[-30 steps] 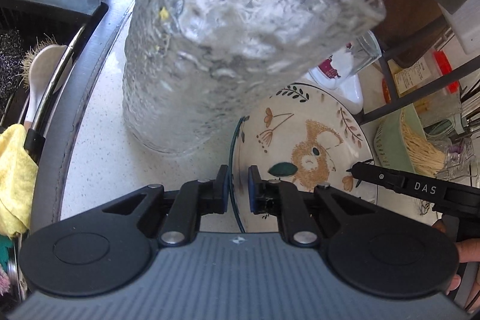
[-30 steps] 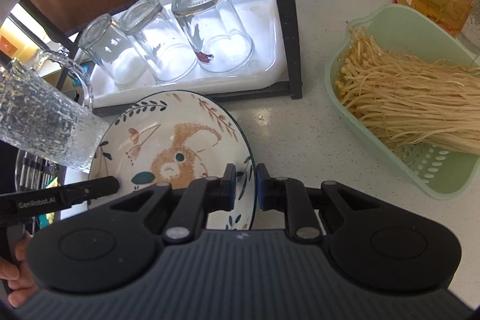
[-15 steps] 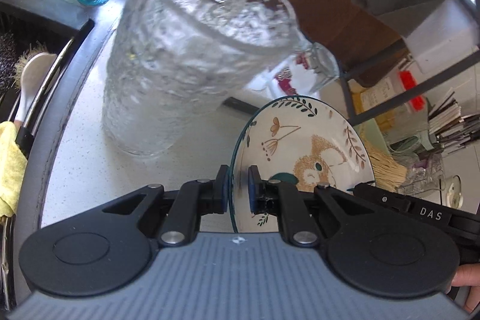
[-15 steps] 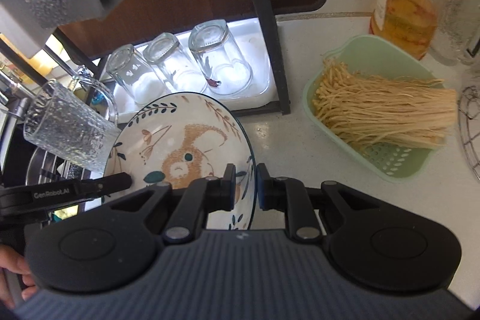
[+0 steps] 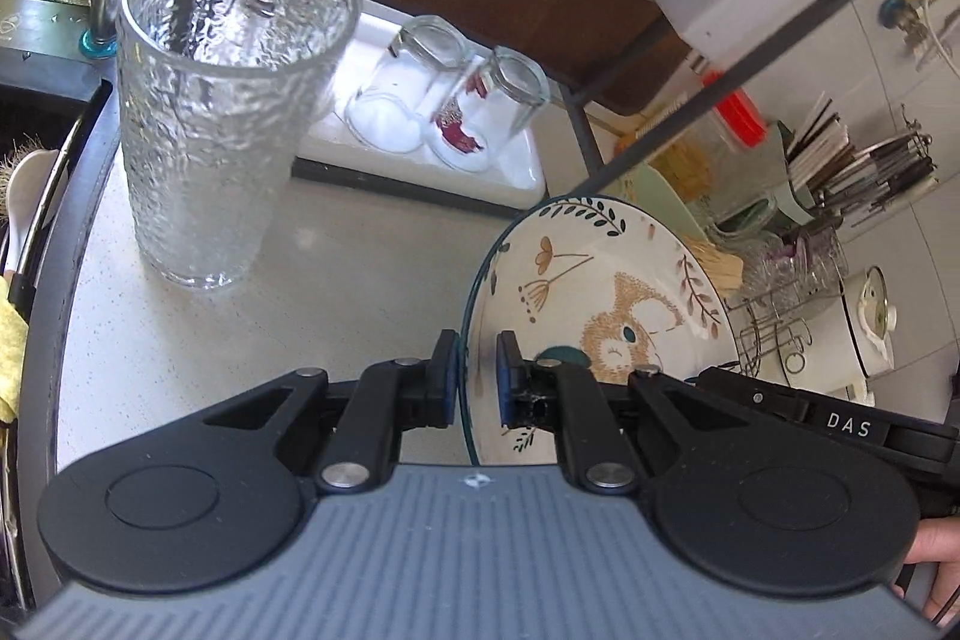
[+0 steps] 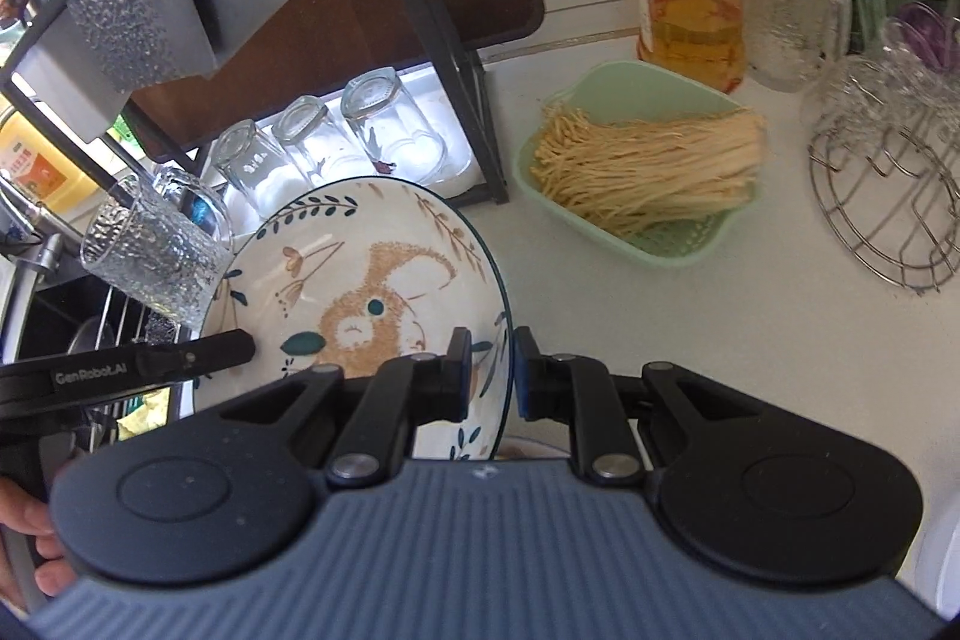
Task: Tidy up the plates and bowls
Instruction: 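Lift the bird-pattern plate with both grippers and carry it toward the stack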
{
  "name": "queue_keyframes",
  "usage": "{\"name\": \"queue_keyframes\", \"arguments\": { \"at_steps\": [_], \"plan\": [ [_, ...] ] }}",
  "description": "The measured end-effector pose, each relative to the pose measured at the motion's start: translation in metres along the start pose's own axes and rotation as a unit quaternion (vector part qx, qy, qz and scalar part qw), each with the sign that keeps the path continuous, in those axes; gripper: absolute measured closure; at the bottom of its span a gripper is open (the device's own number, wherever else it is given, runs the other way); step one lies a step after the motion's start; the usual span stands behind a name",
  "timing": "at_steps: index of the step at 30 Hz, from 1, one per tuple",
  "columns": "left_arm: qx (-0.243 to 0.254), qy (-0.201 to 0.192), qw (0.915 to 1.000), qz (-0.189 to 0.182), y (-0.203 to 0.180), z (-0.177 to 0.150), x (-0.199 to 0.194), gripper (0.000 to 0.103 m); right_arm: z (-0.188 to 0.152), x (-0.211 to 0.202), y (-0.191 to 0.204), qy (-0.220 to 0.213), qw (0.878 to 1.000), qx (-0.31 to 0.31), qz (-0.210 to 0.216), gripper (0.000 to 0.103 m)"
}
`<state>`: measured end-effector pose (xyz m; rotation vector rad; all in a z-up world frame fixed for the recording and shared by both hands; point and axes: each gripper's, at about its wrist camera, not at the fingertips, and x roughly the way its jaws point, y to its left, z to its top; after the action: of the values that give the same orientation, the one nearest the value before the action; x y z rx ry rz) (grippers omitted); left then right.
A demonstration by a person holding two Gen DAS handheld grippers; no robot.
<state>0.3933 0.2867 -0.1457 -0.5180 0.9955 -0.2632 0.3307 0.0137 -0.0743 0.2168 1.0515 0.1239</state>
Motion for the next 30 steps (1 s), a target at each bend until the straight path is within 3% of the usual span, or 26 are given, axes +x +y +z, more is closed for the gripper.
{"name": "queue_keyframes", "arguments": {
  "at_steps": [20,30],
  "plan": [
    [0.022,0.07,0.9969,0.028,-0.016,-0.066,-0.003,0.089,-0.069,-0.02,-0.025,0.03,0.999,0.012,-0.014,0.086],
    [0.05,0.088,0.9942,0.039,-0.017,-0.073,-0.007,0.089,-0.096,-0.013,-0.022,0.057,0.998,-0.005,-0.019,0.085]
  ]
}}
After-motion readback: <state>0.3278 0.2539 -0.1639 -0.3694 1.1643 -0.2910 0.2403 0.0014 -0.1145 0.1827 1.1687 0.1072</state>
